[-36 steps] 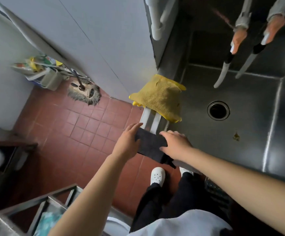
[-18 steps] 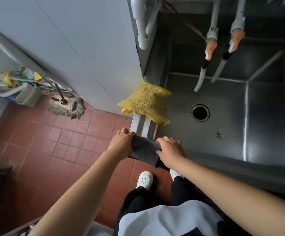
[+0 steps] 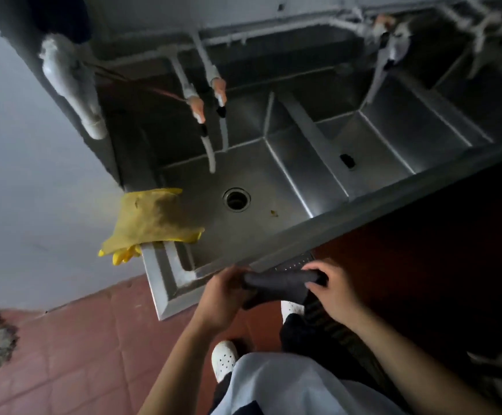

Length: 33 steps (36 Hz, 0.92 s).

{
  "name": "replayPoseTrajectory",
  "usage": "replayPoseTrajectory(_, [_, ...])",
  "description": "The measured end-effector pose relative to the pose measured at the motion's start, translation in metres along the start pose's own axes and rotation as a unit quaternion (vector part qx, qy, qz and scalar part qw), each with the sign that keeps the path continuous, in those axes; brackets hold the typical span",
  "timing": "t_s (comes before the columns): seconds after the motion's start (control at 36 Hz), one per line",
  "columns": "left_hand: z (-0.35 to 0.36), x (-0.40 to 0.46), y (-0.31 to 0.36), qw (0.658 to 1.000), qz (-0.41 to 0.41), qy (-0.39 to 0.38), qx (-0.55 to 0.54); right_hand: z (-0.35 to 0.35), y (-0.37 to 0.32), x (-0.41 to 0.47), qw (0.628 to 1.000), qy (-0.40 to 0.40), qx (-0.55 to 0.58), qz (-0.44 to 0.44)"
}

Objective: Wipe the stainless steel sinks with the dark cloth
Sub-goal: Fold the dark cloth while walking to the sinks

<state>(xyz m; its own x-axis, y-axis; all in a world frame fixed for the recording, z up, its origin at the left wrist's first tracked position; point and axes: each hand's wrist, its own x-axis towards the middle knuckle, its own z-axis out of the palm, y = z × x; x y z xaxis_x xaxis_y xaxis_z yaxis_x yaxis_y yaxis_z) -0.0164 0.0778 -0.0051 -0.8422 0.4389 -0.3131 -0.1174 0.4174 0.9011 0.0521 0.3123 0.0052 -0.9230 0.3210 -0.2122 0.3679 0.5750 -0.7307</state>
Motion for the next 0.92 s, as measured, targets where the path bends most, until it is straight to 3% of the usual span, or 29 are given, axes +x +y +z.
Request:
replayPoseTrajectory(0.19, [0.043, 0.031, 0.064, 0.994, 0.084, -0.071, 0.0, -0.077, 0.028, -0.018, 0.989, 0.086, 0.104, 0.052])
replayPoseTrajectory(0.33, [0.093, 0.057, 0.108, 0.99, 0.097, -0.099, -0.005, -0.132, 0.065, -0.02, 0.976, 0.127, 0.16, 0.07])
replayPoseTrajectory(0.58, [0.228, 0.122, 0.207, 0.979, 0.127, -0.146, -0.069, -0.28, 0.147, -0.005, 0.954, 0.219, 0.203, 0.021])
replayPoseTrajectory(0.78, [0.344, 0.175, 0.262, 0.969, 0.159, -0.187, -0.035, -0.37, 0.237, 0.007, 0.94, 0.256, 0.219, 0.046])
replayPoseTrajectory(0.92, [0.41, 0.204, 0.287, 0.975, 0.128, -0.176, -0.053, -0.422, 0.281, 0.022, 0.932, 0.269, 0.234, 0.059])
